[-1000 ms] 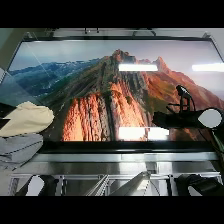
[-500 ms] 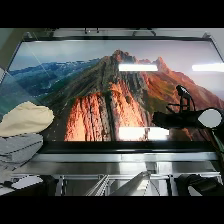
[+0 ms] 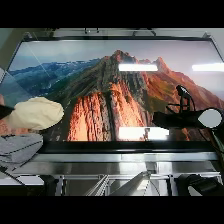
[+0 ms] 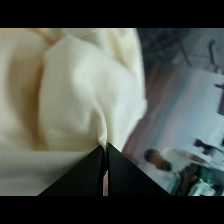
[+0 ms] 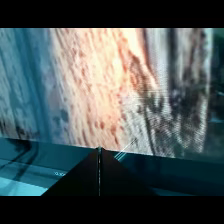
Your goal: Fold the shirts.
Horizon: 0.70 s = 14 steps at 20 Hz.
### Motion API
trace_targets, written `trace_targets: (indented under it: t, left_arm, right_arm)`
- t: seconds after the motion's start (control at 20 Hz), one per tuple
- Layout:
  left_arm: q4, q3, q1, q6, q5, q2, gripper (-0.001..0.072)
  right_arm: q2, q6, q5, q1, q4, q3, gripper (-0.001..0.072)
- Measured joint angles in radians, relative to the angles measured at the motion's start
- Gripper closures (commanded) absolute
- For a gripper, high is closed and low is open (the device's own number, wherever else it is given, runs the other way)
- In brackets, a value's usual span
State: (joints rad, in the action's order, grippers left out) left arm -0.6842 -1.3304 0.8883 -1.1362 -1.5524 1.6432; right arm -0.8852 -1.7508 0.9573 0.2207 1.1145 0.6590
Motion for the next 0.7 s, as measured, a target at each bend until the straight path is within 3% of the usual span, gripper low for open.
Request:
trace_targets:
  t: [0.3, 0.5, 0.6, 0.7]
  left_arm:
    - [0.607, -0.075, -0.382, 0.081, -0.126, -0.103, 0.0683]
    - [0.755, -0.085, -0.649, 0.091, -0.148, -0.105, 0.0683]
    - [0.744, -0.086, -0.746, 0.091, -0.154, -0.075, 0.0679]
    - [0.678, -0.087, -0.814, 0.087, -0.162, -0.035, 0.0406]
  right_arm:
    - [0.000, 0.000, 0.000, 0.000, 0.000, 0.000, 0.0686]
    - [0.000, 0.000, 0.005, 0.000, 0.000, 0.000, 0.0687]
    - [0.000, 0.000, 0.022, 0.000, 0.000, 0.000, 0.0687]
    - [0.000, 0.000, 0.035, 0.000, 0.000, 0.000, 0.0679]
